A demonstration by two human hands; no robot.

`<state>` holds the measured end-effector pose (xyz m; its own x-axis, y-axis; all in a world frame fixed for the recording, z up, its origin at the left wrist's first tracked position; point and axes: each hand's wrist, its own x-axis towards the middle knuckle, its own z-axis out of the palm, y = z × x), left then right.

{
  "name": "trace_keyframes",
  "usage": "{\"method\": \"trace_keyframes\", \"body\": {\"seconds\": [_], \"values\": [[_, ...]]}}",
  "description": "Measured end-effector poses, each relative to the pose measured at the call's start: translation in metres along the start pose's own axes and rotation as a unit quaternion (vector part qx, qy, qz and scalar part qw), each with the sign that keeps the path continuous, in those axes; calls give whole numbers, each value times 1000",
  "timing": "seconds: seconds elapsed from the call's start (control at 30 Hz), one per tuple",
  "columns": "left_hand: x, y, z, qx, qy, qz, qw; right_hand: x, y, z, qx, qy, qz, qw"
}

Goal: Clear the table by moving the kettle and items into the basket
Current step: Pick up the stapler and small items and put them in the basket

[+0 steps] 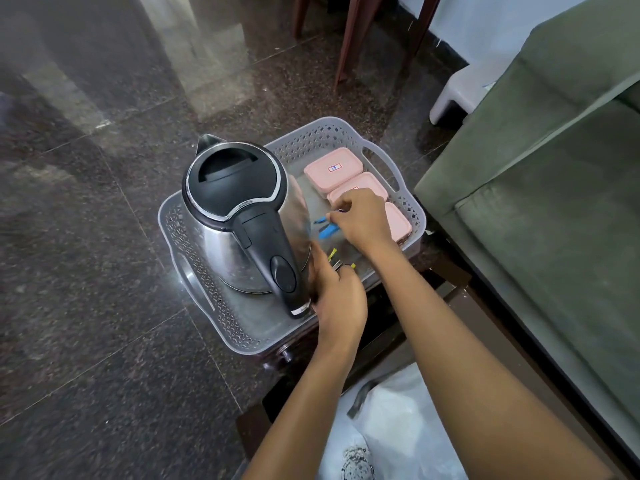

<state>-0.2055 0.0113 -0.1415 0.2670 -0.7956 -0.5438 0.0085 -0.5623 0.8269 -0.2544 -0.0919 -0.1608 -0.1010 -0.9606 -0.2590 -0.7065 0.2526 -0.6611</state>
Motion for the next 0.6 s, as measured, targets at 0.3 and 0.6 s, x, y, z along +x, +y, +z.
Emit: {"method": "trace_keyframes", "body": {"seconds": [0.3,0.6], "values": [[9,-6,1,113,-53,19,992,14,-16,7,-214,-145,-58,964],[20,-13,-3,233,-95,-25,968,-5,-7,10,-273,-156,-82,946]]}}
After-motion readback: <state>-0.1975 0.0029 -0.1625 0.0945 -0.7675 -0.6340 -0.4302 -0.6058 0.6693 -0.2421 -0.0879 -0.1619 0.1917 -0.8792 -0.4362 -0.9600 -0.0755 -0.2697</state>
